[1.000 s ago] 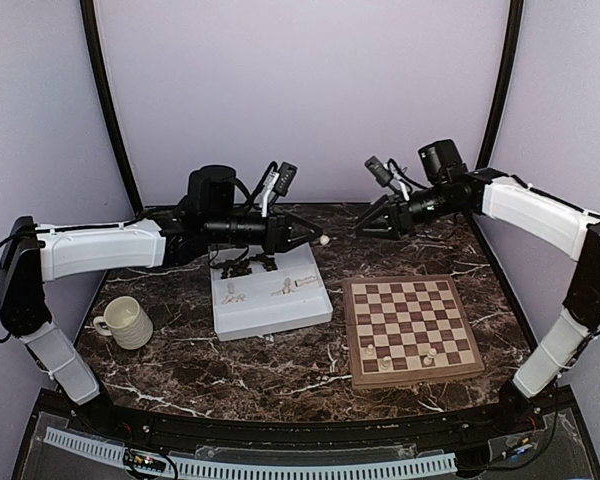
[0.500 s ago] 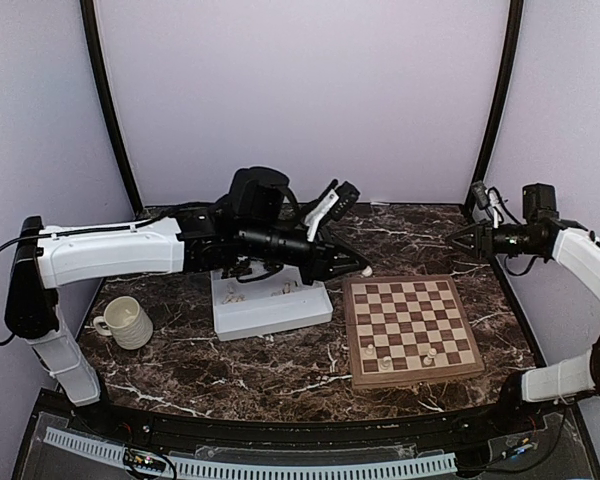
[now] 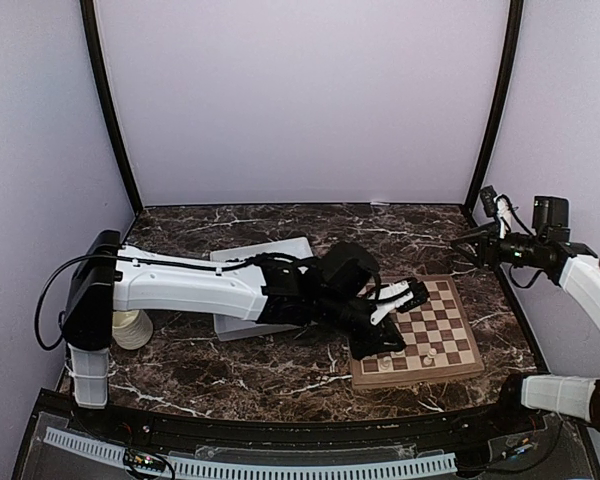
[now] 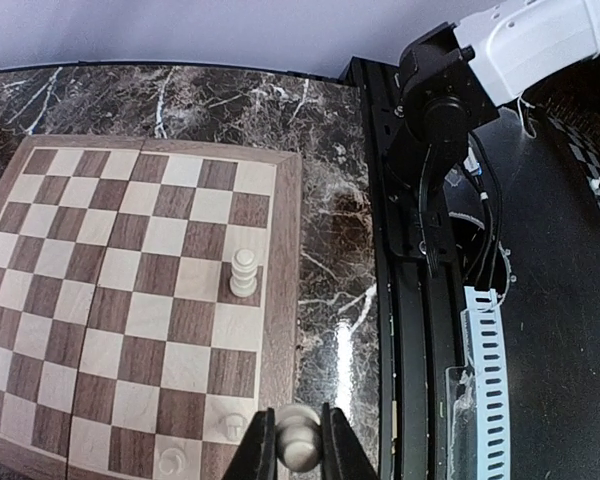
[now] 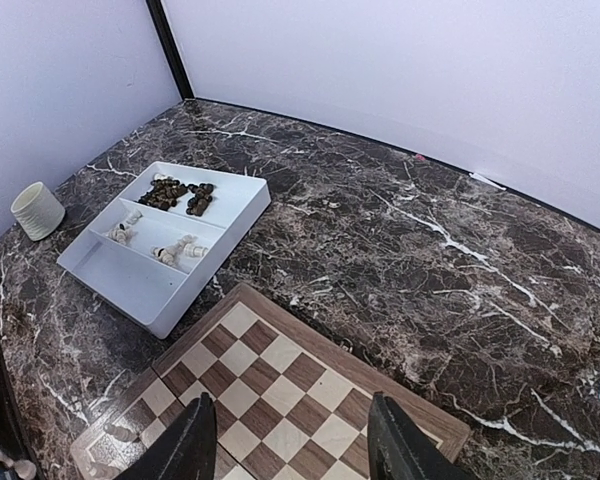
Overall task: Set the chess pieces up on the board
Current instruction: Place the bishop on c1.
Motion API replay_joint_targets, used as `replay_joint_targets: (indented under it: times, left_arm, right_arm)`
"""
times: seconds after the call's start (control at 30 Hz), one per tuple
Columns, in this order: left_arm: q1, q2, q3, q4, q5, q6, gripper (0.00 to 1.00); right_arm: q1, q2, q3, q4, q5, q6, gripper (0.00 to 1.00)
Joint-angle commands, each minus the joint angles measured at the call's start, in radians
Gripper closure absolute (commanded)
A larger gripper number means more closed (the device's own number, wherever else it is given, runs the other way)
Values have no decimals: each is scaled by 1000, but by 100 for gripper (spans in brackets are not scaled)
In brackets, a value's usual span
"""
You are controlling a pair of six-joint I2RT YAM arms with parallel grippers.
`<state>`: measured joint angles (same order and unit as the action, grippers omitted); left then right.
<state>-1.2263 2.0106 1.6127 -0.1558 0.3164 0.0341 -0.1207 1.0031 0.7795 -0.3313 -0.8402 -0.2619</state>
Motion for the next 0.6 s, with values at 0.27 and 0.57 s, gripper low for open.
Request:
replay_joint_targets:
  times: [0.27,0.57]
  left_arm:
    - [-18,202,296,-172,-56,18,93]
    - [-30,310,422,-278,-74,52,93]
  right_arm:
    - [-5,6,-8,33,7,-35,47]
    - [-5,14,-4,23,-1,-46,47]
